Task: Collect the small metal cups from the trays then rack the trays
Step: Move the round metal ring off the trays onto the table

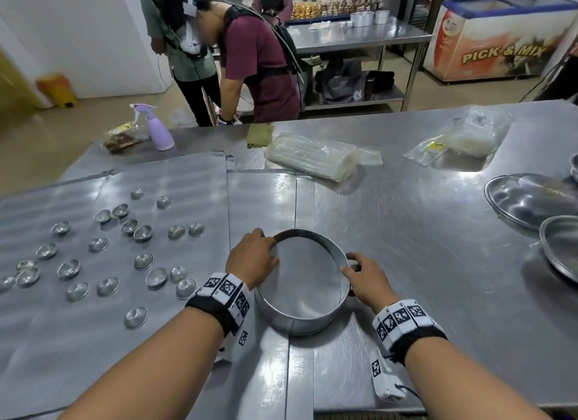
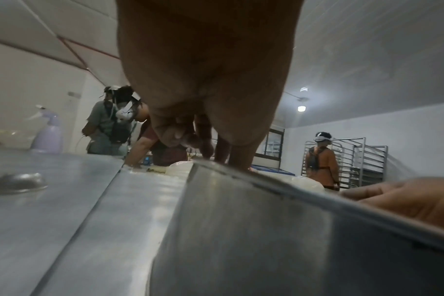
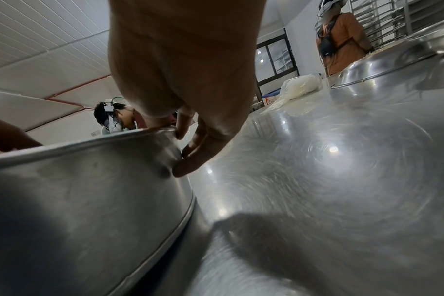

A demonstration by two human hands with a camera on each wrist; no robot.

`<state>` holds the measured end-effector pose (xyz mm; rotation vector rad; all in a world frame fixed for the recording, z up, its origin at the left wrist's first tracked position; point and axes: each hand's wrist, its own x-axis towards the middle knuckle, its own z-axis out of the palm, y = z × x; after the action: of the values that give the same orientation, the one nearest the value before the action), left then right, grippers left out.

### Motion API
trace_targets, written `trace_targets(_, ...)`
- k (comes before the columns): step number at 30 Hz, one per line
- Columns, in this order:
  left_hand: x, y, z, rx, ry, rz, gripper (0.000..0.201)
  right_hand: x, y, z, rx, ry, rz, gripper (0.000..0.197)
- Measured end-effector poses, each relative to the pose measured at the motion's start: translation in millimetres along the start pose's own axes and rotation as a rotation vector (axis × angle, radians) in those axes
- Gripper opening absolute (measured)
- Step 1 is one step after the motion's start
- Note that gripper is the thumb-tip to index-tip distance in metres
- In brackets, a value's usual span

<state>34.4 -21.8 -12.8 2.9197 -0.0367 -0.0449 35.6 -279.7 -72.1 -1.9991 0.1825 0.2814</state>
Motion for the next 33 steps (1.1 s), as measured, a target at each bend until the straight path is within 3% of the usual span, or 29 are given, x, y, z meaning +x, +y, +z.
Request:
trace_targets(3,-5,-11,7,-0.129,0.023,-0.033,0.042,2,1,2,0.034,0.006,0.02,0.025)
trace_targets(6,-8,-20,10,-0.298,-0.001,-0.155,0.053,6,0,2,0.017,0.017,0.018,0.021)
trace_targets(11,-8,-25,7,-0.675,-0.191,-0.277,0.034,14,-3,-4,-0.006,0.054,0.013,0.019)
trace_targets(17,6,3,18,-0.771,-0.194,-0.297,0.037,21,-9,-35,0.077,0.104,-0.001,0.025)
trace_targets(22,18,46,37,-0.832,-0.17,-0.296,0.043,28,8,-71,0.08,0.075,0.083,0.051)
trace_targets(28,29,83,57,-0.838,-0.188,-0.294,0.047,19,38,-98,0.161,0.157,0.107,0.047)
trace_targets(33,30,104,74,-0.891,-0.212,-0.272,0.065,12,55,-108,0.318,0.235,0.083,0.037)
